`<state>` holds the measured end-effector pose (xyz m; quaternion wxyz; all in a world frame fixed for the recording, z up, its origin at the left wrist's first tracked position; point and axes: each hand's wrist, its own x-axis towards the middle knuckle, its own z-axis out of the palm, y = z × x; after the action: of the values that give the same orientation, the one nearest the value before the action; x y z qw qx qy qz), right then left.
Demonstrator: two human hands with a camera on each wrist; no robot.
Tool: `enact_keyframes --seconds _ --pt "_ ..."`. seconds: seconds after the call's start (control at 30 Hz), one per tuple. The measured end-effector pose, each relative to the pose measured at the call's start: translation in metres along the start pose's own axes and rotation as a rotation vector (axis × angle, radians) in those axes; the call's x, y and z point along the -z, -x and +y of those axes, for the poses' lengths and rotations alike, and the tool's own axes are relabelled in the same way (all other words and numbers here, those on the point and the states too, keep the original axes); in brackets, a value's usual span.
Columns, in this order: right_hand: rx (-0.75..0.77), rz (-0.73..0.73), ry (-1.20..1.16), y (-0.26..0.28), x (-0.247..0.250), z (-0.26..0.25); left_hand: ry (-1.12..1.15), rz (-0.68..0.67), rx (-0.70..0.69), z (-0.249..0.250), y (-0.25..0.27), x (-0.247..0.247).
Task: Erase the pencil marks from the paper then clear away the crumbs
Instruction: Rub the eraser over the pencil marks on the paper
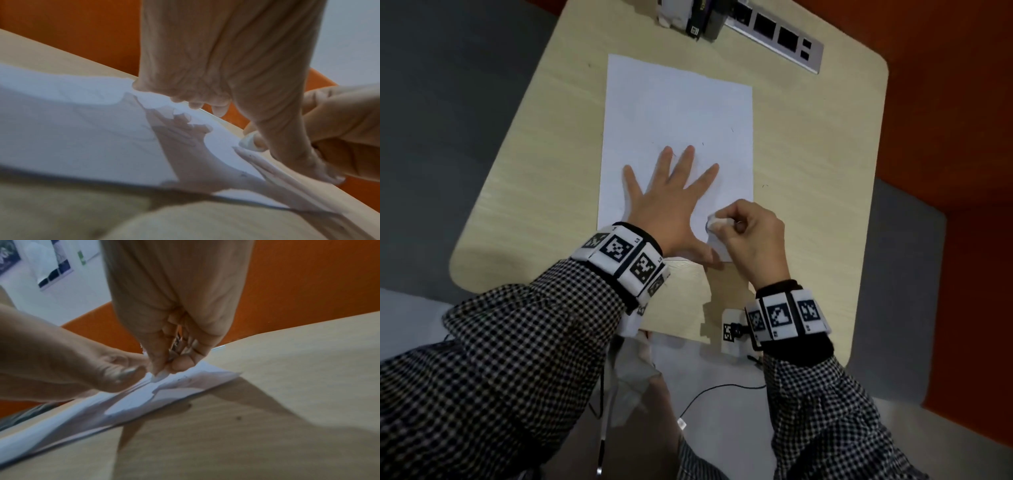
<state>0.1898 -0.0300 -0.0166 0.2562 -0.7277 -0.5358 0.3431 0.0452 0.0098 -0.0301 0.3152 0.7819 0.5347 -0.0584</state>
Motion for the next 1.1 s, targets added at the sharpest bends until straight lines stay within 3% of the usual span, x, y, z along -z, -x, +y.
enact_keyframes --seconds 0.17,0.3,0.47,0.57,0.67,0.83,0.97,1.1 --pt "-0.025 0.196 0.001 0.007 0.010 0.013 -0.059 -0.030 -0.005 0.016 -0.016 -0.008" --pt "-0.018 0.125 0.042 0.017 0.003 0.016 -0.114 -0.045 0.020 0.014 -0.019 -0.012" --pt "0.109 0.169 0.197 -0.038 0.004 0.007 -0.105 -0.044 0.013 0.013 -0.020 -0.012" --pt "0.180 0.166 0.291 -0.011 0.002 0.013 -0.100 -0.047 0.014 0.013 -0.021 -0.012" --pt "0.171 0.097 0.277 0.015 0.003 0.014 -0.119 -0.054 0.015 0.013 -0.022 -0.013" --pt "0.104 0.120 0.249 -0.031 0.002 0.009 -0.128 -0.053 0.006 0.013 -0.020 -0.011" --pt "0.099 0.087 0.249 0.015 0.001 0.019 -0.135 -0.063 0.016 0.014 -0.021 -0.011" --pt "0.136 0.111 0.251 -0.024 0.000 0.008 -0.137 -0.063 0.009 0.014 -0.020 -0.010"
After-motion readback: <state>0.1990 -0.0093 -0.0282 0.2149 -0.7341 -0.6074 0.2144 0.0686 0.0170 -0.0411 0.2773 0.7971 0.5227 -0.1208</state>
